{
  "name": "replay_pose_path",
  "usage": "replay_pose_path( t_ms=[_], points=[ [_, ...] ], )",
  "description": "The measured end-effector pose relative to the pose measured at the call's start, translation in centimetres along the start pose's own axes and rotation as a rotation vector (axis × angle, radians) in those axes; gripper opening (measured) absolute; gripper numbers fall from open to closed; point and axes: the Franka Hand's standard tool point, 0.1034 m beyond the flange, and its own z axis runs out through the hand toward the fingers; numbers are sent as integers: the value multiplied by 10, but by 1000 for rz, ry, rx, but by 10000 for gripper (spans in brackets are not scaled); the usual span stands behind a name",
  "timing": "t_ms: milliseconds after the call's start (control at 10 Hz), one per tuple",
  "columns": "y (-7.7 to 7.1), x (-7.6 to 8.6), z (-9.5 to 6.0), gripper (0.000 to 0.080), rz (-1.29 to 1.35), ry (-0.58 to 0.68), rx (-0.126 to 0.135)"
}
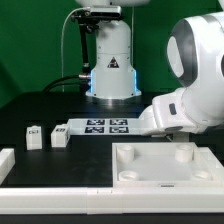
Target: Assemble one leg
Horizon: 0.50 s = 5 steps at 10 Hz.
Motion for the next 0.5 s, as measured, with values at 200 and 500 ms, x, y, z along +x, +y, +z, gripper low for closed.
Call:
replay_pose_path(
  t_ms=[200, 500],
  points=[
    [0, 0, 0, 285, 0, 1, 0],
    [4, -37, -37, 287, 7, -19, -25]
  ],
)
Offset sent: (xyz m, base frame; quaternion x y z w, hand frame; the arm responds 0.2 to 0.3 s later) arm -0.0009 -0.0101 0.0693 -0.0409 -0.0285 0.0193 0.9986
